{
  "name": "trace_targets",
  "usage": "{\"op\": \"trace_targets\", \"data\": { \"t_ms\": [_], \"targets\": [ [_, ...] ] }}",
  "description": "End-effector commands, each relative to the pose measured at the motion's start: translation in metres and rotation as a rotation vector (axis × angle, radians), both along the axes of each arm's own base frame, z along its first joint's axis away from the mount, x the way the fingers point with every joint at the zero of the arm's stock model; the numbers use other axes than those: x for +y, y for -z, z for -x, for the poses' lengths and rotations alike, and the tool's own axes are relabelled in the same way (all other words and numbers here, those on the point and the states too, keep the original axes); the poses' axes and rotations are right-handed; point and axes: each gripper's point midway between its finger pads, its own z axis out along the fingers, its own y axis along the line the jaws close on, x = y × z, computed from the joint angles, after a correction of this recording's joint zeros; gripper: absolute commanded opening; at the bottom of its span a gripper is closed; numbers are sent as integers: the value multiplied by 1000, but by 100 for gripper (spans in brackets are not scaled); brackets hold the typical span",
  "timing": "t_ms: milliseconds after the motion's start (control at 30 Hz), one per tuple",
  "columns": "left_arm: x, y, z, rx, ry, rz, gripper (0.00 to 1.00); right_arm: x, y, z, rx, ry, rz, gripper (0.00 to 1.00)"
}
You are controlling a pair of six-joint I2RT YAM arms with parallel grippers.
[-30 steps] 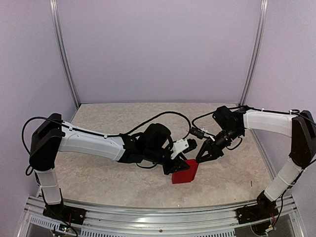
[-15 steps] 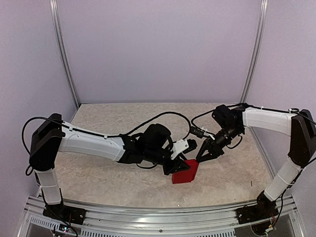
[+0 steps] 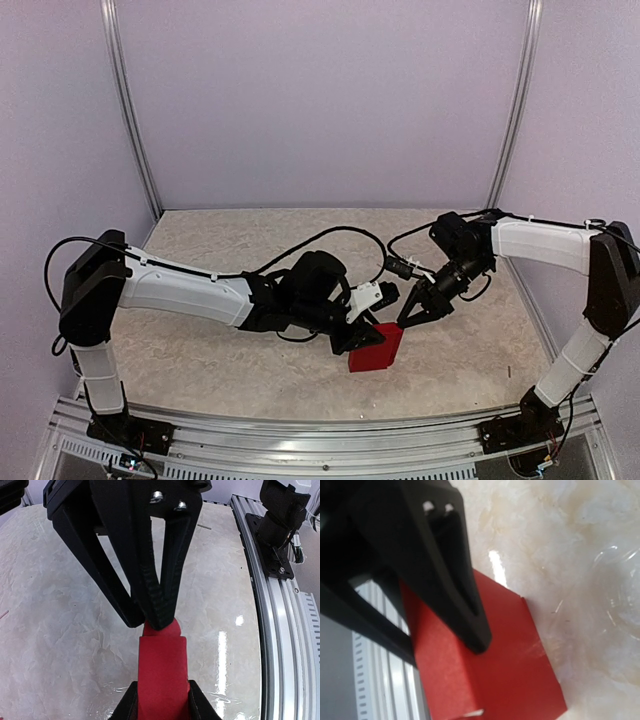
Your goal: Fold the paper box
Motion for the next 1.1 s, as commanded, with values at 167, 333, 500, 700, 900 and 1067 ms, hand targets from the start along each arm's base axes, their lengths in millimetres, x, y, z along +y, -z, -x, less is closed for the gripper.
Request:
{"op": "trace_targets", "data": {
  "t_ms": [167, 333, 500, 700, 900, 1067],
  "targets": [
    [34, 71, 2, 69, -56, -237, 27, -6, 6, -1, 14, 25, 45, 17],
    [35, 70, 0, 58, -65, -244, 27, -8, 9, -1, 22, 30, 65, 17],
    [36, 71, 1, 54, -65, -249, 27, -10, 9, 1, 32, 31, 76, 19],
    [34, 67, 1, 47, -63, -242, 27, -7, 3, 4, 48, 23, 50, 19],
    [34, 68, 1, 50, -67, -244, 27, -4, 0, 4, 59, 17, 27, 20],
    [35, 69, 1, 50, -73, -247, 27, -4, -3, 9, 74, 4, 14, 20]
  ]
}}
